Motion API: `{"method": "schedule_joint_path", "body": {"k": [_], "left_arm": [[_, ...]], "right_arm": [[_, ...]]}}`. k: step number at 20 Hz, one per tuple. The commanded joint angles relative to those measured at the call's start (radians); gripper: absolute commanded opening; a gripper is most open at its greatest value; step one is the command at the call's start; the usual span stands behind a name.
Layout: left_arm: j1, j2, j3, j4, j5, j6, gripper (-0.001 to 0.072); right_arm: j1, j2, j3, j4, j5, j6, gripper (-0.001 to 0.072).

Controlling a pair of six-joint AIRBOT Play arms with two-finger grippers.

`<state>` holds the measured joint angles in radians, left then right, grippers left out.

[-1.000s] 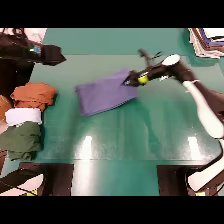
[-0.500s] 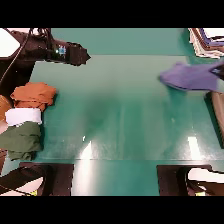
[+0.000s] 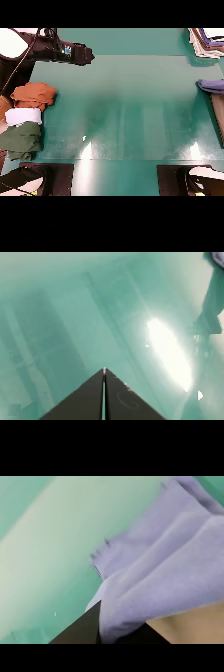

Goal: Fold the shirts.

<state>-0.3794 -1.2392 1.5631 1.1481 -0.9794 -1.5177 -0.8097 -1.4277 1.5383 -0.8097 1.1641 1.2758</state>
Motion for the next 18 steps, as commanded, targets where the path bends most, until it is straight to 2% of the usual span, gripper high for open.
{"method": "schedule_joint_path", "body": {"k": [1, 7, 10, 18], "left_arm": [[-0.001, -0.005, 0.0, 0.0, 0.002, -0.002, 0.0024], [-0.001, -0.005, 0.0, 0.0, 0.0, -0.001, 0.0024], [-0.001, -0.005, 0.0, 0.0, 0.0, -0.001, 0.0024], [-0.001, -0.005, 0.0, 0.001, -0.001, 0.008, 0.0024]], "right_arm": [[-0.019, -0.011, 0.12, 0.05, 0.005, -0.001, 0.0013], [-0.063, -0.011, 0.206, 0.038, 0.135, 0.0, 0.0013], [-0.087, -0.011, 0.206, -0.108, 0.23, 0.01, 0.0014], [-0.154, -0.01, 0.206, -0.38, 0.456, 0.142, 0.0017]]}}
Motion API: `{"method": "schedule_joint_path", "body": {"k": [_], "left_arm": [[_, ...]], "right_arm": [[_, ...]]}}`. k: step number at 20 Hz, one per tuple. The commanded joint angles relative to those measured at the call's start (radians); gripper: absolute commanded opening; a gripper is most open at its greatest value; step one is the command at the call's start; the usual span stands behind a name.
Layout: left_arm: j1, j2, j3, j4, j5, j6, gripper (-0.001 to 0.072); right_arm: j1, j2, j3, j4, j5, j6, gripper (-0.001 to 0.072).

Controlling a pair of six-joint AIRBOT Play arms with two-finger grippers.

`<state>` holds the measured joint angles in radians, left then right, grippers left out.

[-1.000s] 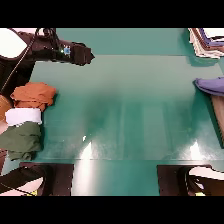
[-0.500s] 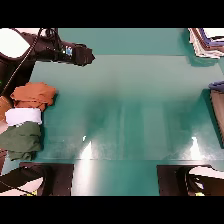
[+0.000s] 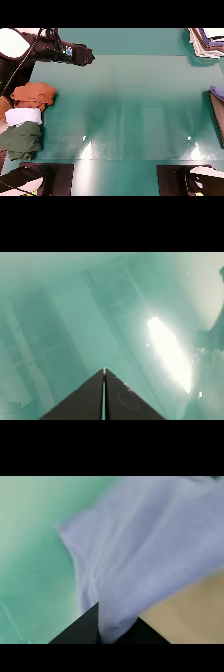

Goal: Fold the shirts.

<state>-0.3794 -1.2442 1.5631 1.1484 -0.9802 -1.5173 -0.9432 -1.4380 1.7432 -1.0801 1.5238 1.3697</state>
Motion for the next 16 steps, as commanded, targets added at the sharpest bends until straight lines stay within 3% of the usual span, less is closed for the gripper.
{"method": "schedule_joint_path", "body": {"k": [1, 4, 6, 9, 12, 16], "left_arm": [[-0.001, 0.0, 0.0, 0.002, 0.0, 0.008, 0.0024], [-0.001, 0.0, 0.0, 0.004, 0.0, 0.011, 0.0024], [-0.001, 0.0, 0.0, 0.004, 0.0, 0.025, 0.0024], [-0.001, 0.0, 0.0, 0.003, 0.0, 0.033, 0.0024], [-0.001, 0.0, 0.0, 0.003, 0.001, 0.033, 0.0024], [-0.001, 0.0, 0.0, 0.0, 0.0, 0.032, 0.0024]], "right_arm": [[-0.026, 0.002, 0.0, -0.129, 0.111, 0.055, 0.0085], [-0.055, 0.048, -0.077, -0.151, 0.098, 0.055, 0.0385], [-0.087, 0.081, -0.162, -0.149, 0.087, 0.055, 0.0528], [-0.149, 0.128, -0.267, -0.07, 0.063, 0.056, 0.0559], [-0.164, 0.15, -0.305, 0.119, 0.045, 0.053, 0.0552], [0.025, 0.21, -0.304, 0.287, -0.027, 0.032, 0.0552]]}}
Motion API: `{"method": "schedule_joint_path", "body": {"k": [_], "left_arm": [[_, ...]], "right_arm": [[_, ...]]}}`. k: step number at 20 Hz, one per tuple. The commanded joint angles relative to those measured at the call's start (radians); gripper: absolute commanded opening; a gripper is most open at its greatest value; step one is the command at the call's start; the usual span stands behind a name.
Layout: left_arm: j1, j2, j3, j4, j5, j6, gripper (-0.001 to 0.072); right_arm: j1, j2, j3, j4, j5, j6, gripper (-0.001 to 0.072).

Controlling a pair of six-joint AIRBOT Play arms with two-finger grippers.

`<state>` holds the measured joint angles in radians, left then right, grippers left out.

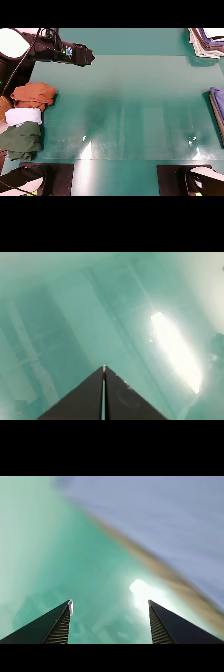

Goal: Fold the shirts.

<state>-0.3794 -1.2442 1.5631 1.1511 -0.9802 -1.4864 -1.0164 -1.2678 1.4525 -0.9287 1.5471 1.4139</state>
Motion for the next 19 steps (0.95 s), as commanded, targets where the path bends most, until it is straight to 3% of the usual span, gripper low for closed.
{"method": "schedule_joint_path", "body": {"k": [1, 7, 8, 9, 11, 12, 19], "left_arm": [[-0.001, 0.0, 0.0, -0.003, -0.002, 0.001, 0.0024], [-0.001, 0.0, 0.0, -0.008, 0.027, 0.0, 0.0024], [-0.001, 0.0, 0.001, -0.008, 0.03, 0.0, 0.0025], [-0.001, 0.0, 0.001, -0.008, 0.03, 0.0, 0.0024], [-0.001, 0.0, 0.001, -0.008, 0.03, 0.0, 0.0024], [-0.001, 0.0, 0.0, -0.008, 0.03, 0.0, 0.0024], [-0.001, 0.0, 0.001, -0.008, 0.03, 0.0, 0.0024]], "right_arm": [[0.181, 0.065, -0.013, 0.146, -0.072, -0.013, 0.0552], [0.679, 0.157, -0.013, 0.142, -0.211, -0.013, 0.0545], [0.748, 0.162, -0.013, 0.14, -0.217, -0.013, 0.0431], [0.806, 0.162, -0.013, 0.14, -0.22, -0.013, 0.0257], [0.908, 0.161, -0.013, 0.139, -0.22, -0.032, 0.0039], [0.95, 0.161, -0.013, 0.139, -0.221, -0.053, 0.0013], [1.077, 0.161, -0.013, 0.141, -0.219, -0.053, 0.0014]]}}
